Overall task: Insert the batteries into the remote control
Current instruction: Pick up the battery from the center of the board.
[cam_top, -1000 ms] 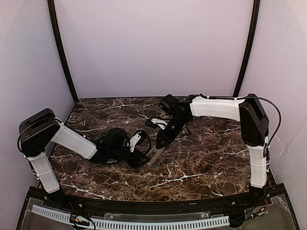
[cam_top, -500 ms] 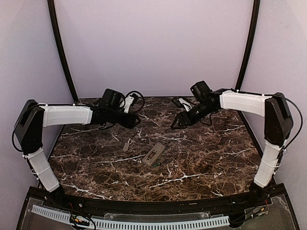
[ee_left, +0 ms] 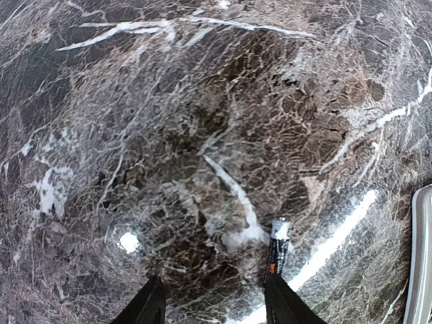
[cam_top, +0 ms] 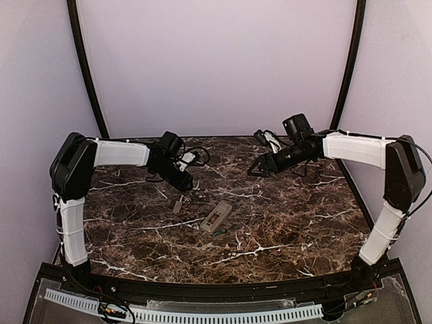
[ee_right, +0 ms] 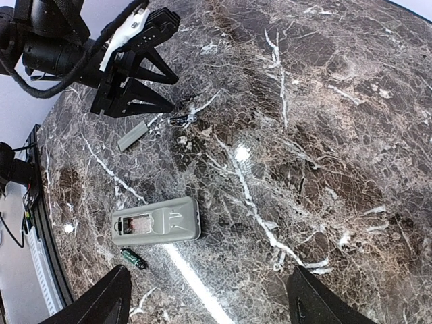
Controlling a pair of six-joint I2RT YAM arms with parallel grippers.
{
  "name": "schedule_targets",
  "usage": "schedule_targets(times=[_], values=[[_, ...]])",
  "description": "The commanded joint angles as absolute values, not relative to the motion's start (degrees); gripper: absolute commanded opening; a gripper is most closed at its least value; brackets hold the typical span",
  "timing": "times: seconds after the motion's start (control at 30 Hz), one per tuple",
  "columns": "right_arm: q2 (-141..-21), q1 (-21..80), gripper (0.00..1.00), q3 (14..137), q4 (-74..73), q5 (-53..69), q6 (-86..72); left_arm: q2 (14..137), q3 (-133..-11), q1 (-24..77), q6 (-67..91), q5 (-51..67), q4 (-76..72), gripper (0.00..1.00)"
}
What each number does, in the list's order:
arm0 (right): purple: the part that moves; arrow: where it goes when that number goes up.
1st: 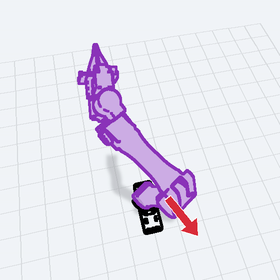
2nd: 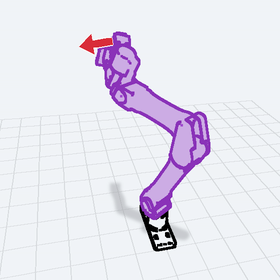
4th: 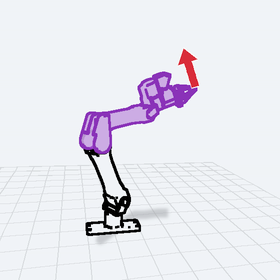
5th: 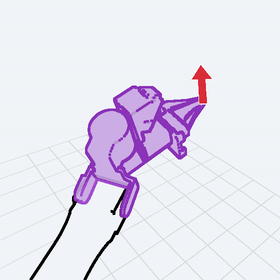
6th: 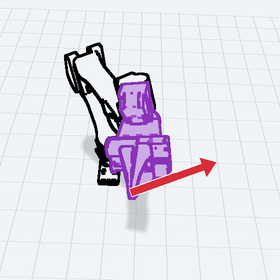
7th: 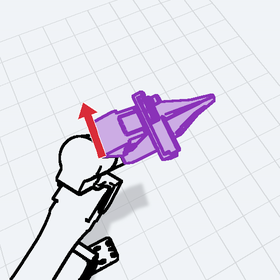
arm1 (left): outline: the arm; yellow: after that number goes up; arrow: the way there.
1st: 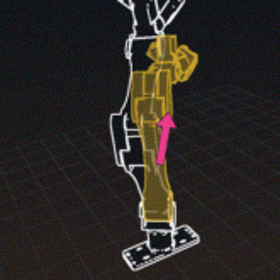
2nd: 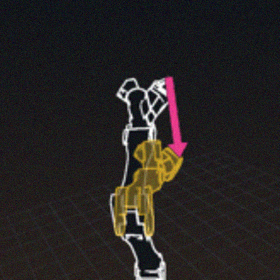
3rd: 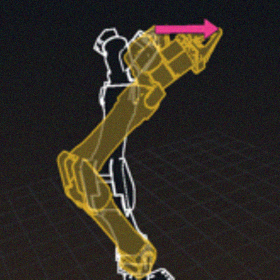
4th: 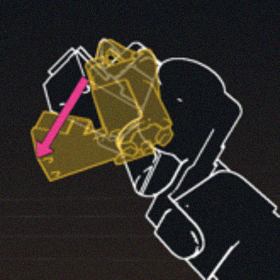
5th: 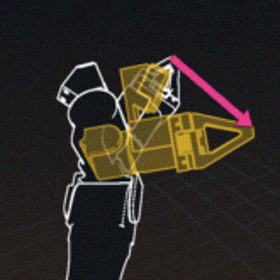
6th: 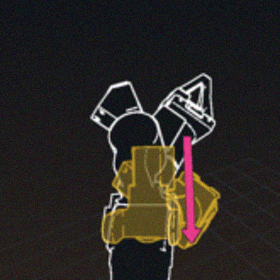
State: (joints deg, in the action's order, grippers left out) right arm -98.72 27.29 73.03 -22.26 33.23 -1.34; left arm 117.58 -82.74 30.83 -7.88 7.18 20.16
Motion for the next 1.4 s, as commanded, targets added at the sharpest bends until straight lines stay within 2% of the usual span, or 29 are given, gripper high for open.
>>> schedule_targets(times=[0.0, 0.17, 0.37, 0.67, 0.8, 1.03, 1.17, 1.37], values=[[-98.1, 26.9, 0.78, 71.9, -19.3, 35.2, -2.0, 117.5, -83.9, 32.3, -10.5, 10.8, 22.7, 0.5], [-98.6, 26.9, 0.74, 71.8, -19.1, 36.0, -2.0, 120.2, -86.2, 33.3, -10.7, 10.2, 23.5, 0.47], [-98.6, 26.6, 0.61, 71.5, -18.9, 36.3, -2.2, 123.6, -90.8, 34.8, -12.0, 7.1, 27.3, 0.4], [-97.1, 26.3, 0.55, 69.9, -17.8, 36.0, -2.4, 125.6, -92.1, 35.5, -11.2, 4.7, 30.3, 0.18], [-96.2, 26.3, 0.53, 68.7, -17.5, 36.1, -2.6, 124.4, -91.7, 35.9, -9.8, 5.9, 31.2, 0.12], [-94.1, 26.4, 0.49, 64.8, -16.3, 37.1, -3.2, 115.5, -83.8, 36.6, -5.5, 8.8, 26.8, 0.04], [-92.7, 26.4, 0.47, 61.4, -12.2, 40.0, -5.5, 105.3, -73.2, 36.9, 1.9, 13.3, 17.1, 0.03], [-90.7, 28.3, 0.45, 57.9, 1.8, 46.3, -12.7, 90.9, -53.8, 38.0, 23.5, 23.5, -20.0, 0.06]])
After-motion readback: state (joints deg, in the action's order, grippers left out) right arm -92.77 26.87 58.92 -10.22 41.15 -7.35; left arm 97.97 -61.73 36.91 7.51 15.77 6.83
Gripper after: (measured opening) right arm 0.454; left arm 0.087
